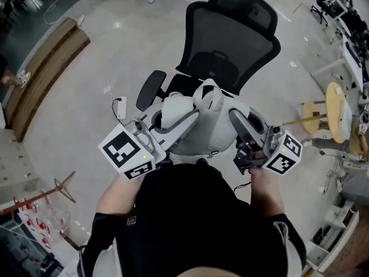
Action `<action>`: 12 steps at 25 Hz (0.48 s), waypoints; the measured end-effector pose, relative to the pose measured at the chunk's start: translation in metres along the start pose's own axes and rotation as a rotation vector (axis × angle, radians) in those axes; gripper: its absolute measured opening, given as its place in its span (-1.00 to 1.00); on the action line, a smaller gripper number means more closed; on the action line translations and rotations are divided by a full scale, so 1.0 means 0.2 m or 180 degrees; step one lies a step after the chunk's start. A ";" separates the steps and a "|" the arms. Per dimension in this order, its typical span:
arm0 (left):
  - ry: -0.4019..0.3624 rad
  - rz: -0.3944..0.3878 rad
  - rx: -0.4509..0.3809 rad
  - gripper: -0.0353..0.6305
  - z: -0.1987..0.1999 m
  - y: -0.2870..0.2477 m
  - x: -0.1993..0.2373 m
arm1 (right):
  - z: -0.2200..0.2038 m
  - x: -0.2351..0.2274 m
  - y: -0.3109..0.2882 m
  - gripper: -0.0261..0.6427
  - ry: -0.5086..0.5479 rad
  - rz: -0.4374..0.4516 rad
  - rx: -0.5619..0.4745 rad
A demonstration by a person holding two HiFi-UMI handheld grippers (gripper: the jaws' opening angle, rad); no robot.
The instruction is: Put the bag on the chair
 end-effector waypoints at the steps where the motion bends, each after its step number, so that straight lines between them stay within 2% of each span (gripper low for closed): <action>1: -0.0040 -0.0119 0.0056 -0.73 0.02 -0.03 0.04 | 0.00 -0.01 -0.01 -0.72 0.0010 -0.0102 -0.0087; 6: -0.0165 -0.0516 0.0252 -0.73 0.05 -0.19 0.15 | -0.01 -0.05 0.05 -0.72 -0.0015 -0.0491 -0.0348; 9: -0.0175 -0.0543 0.0255 -0.73 0.05 -0.23 0.19 | -0.03 -0.07 0.06 -0.72 -0.0030 -0.0541 -0.0369; 12: -0.0128 -0.0495 0.0212 -0.73 0.09 -0.25 0.23 | -0.01 -0.06 0.05 -0.72 0.0020 -0.0456 -0.0336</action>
Point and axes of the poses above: the fingertips, and each gripper's own axes: y backward along the fingers, x to its left, z out of its top, the point moved 10 cm from there along y, backward along the fingers, and after that the axes turned 7 degrees about z, right-handed, at the moved point
